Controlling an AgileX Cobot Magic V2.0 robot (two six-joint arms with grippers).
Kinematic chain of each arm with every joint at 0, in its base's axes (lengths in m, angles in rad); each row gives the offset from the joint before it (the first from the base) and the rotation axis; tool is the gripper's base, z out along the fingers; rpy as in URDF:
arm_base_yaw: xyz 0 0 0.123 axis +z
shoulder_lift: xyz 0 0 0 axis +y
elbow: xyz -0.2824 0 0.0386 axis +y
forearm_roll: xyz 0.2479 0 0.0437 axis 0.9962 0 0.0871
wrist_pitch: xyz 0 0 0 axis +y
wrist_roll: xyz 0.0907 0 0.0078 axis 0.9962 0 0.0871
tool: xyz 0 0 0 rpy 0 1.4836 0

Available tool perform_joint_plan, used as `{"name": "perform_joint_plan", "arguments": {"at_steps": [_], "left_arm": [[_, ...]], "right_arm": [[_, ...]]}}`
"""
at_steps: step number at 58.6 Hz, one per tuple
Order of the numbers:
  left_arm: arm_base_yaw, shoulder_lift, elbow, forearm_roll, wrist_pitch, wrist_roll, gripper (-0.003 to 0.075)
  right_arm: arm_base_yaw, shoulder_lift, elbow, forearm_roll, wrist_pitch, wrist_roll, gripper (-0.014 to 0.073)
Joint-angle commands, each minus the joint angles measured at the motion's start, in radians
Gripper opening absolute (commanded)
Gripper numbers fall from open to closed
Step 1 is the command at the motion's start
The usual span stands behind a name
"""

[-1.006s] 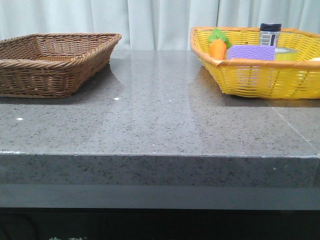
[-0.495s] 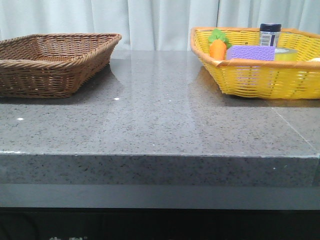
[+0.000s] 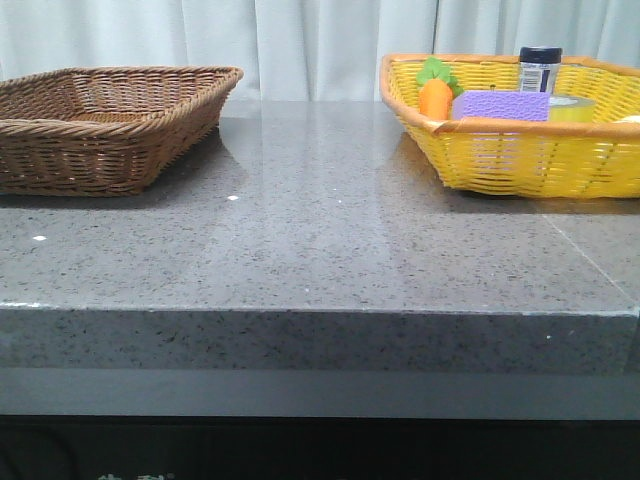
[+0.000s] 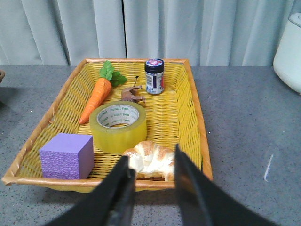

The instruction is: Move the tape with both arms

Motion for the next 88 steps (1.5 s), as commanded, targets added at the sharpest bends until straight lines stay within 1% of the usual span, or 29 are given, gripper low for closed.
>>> {"name": "perform_joint_plan", "arguments": {"at_steps": [1, 2, 3, 6, 11, 15, 19, 24, 40, 52, 62, 70, 76, 88], "left_arm": [[0.002, 0.011, -0.035, -0.009, -0.070, -0.011, 0.0648], [0.002, 0.011, -0.035, -0.009, -0.070, -0.011, 0.0675], [0.002, 0.011, -0.035, -0.009, -0.070, -0.011, 0.0695], [0.002, 0.011, -0.035, -0.009, -0.070, -0.011, 0.0701], [0.002, 0.011, -0.035, -0.009, -0.070, -0.011, 0.0673], [0.002, 0.011, -0.035, -0.009, -0.070, -0.011, 0.0651], [0.002, 0.011, -0.035, -0.009, -0.070, -0.011, 0.0627], [0.002, 0.011, -0.035, -0.009, -0.070, -0.011, 0.0603], [0.002, 0.011, -0.035, -0.009, -0.070, -0.011, 0.0540], [0.002, 0.011, -0.035, -0.009, -0.070, -0.011, 0.0491], [0.007, 0.011, -0.035, -0.009, -0.070, -0.011, 0.0490], [0.007, 0.011, -0.035, -0.009, -0.070, -0.011, 0.0490], [0.007, 0.011, -0.035, -0.009, -0.070, -0.011, 0.0490], [0.007, 0.011, -0.035, -0.009, -0.070, -0.011, 0.0490]], "right_arm": [[-0.006, 0.017, -0.036, -0.015, -0.073, -0.005, 0.0541], [-0.006, 0.017, -0.036, -0.014, -0.075, -0.005, 0.0591], [-0.006, 0.017, -0.036, -0.014, -0.077, -0.005, 0.0613], [-0.006, 0.017, -0.036, -0.008, -0.094, -0.005, 0.0667], [-0.006, 0.025, -0.036, 0.007, -0.127, -0.005, 0.0647], [-0.006, 0.070, -0.050, 0.032, -0.138, -0.005, 0.0630], [-0.006, 0.160, -0.084, 0.041, -0.134, -0.005, 0.0610], [-0.006, 0.283, -0.147, 0.041, -0.116, -0.005, 0.0608], [-0.006, 0.661, -0.406, 0.041, -0.011, 0.021, 0.0608], [-0.006, 0.922, -0.638, 0.041, 0.077, 0.026, 0.0600], [-0.006, 1.103, -0.817, 0.041, 0.089, 0.026, 0.0544], [-0.006, 1.223, -0.910, 0.041, 0.090, 0.026, 0.0499], [-0.006, 1.291, -0.946, 0.041, 0.097, 0.026, 0.0485], [-0.001, 1.372, -0.959, 0.041, 0.098, 0.026, 0.0484]]}}
